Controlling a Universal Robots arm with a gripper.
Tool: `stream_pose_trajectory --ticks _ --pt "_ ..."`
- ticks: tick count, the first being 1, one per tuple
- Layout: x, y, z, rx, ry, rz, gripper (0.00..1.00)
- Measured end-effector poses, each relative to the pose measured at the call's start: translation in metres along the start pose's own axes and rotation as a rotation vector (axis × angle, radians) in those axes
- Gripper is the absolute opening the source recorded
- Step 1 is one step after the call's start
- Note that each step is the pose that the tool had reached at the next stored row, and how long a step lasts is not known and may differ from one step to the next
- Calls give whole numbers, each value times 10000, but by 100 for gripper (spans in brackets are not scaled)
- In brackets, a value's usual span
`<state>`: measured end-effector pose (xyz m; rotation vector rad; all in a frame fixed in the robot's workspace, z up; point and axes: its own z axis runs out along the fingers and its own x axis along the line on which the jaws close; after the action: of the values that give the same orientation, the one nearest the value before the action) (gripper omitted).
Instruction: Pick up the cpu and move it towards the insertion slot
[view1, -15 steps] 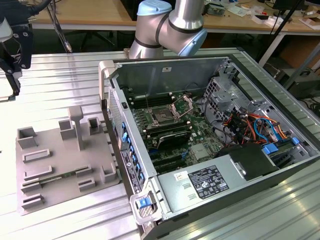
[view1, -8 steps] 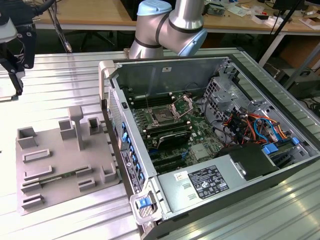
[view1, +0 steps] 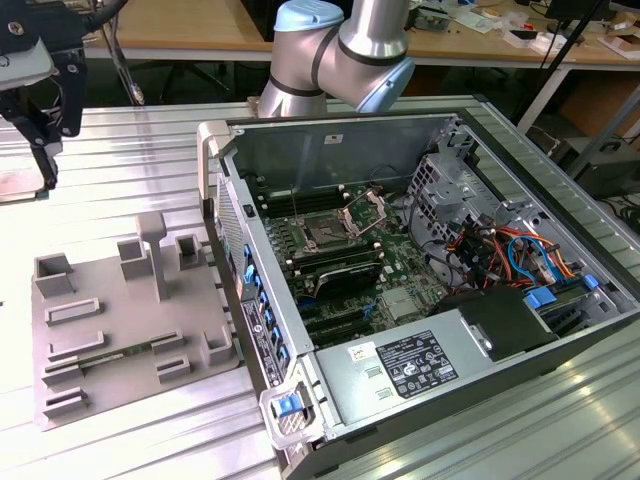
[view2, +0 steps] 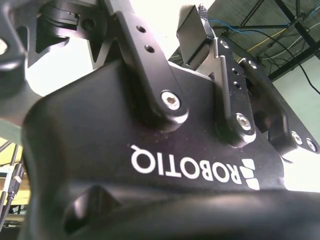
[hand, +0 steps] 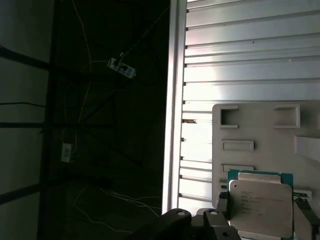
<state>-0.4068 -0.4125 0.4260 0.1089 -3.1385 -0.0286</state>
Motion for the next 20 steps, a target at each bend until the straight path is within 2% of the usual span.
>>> stream_pose_trajectory --ticks 20 --pt "-210 -15 0 1 0 0 53"
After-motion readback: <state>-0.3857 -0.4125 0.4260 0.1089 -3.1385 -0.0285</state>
